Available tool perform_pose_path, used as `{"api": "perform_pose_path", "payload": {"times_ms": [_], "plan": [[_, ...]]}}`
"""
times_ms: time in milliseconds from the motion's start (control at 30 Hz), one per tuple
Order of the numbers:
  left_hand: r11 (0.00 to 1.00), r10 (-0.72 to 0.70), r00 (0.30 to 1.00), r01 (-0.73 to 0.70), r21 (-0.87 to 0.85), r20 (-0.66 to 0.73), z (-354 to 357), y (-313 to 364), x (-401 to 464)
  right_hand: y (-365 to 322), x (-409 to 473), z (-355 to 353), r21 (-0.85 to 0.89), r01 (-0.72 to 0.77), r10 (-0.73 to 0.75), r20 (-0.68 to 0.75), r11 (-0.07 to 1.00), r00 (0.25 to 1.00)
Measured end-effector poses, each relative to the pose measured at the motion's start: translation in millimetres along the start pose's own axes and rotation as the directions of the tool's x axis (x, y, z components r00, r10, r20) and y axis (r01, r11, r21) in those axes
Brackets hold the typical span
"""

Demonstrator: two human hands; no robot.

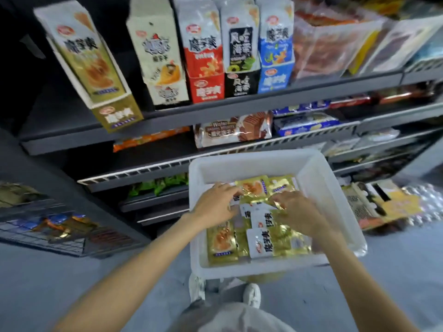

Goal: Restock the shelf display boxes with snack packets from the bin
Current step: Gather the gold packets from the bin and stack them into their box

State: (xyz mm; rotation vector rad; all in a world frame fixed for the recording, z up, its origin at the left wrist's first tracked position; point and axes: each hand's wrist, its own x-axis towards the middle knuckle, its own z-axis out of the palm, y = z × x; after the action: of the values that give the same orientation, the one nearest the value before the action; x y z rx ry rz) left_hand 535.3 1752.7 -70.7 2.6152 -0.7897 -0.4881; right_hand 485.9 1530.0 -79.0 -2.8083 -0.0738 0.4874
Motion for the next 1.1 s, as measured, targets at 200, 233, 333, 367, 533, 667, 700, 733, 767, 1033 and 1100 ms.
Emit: {"api": "perform_pose_path", "payload": {"times_ms": [200, 233, 333, 367, 533, 667, 700, 733, 767, 1033, 1100], "plan": [[0.945, -0.097, 0.962, 0.008, 0.326, 0.257, 33, -17, 24, 18, -7, 25, -0.205, 0.055, 0.001, 0.262, 0.977, 0.965], [0.933, -0.129, 0.957, 0.027, 0.36, 0.261, 35, -18, 26, 18, -5, 28, -0.241, 0.072, -0.007, 0.263, 0.968, 0.965], [0.904, -0.211, 0.94, 0.082, 0.42, 0.27, 38, -20, 30, 19, 4, 31, -0.316, 0.124, -0.051, 0.228, 0.941, 0.972], [0.902, -0.225, 0.936, 0.094, 0.422, 0.272, 37, -20, 31, 19, 8, 31, -0.317, 0.128, -0.061, 0.211, 0.94, 0.975], [0.924, -0.225, 0.947, 0.132, 0.359, 0.229, 31, -19, 30, 22, 21, 29, -0.251, -0.067, 0.084, 0.059, 0.966, 0.995], [0.962, -0.166, 0.964, 0.112, 0.248, 0.208, 23, -15, 33, 16, 23, 28, -0.179, -0.158, 0.161, 0.004, 0.971, 0.987], [0.972, -0.165, 0.961, 0.121, 0.199, 0.224, 20, -15, 33, 15, 22, 27, -0.137, -0.168, 0.171, 0.006, 0.976, 0.985], [0.981, -0.17, 0.957, 0.14, 0.137, 0.236, 18, -16, 34, 16, 23, 27, -0.073, -0.182, 0.183, 0.015, 0.981, 0.983], [0.986, -0.168, 0.957, 0.158, 0.061, 0.237, 14, -16, 34, 17, 22, 26, 0.016, -0.192, 0.192, 0.011, 0.981, 0.981], [0.704, -0.339, 0.933, 0.167, -0.69, -0.12, -16, -21, 15, 7, -1, -2, 0.921, 0.01, 0.315, -0.143, 0.389, 0.938], [0.598, -0.391, 0.905, 0.113, -0.793, -0.166, -21, -19, 9, -8, -3, -6, 0.94, 0.088, 0.312, -0.197, 0.33, 0.93]]}}
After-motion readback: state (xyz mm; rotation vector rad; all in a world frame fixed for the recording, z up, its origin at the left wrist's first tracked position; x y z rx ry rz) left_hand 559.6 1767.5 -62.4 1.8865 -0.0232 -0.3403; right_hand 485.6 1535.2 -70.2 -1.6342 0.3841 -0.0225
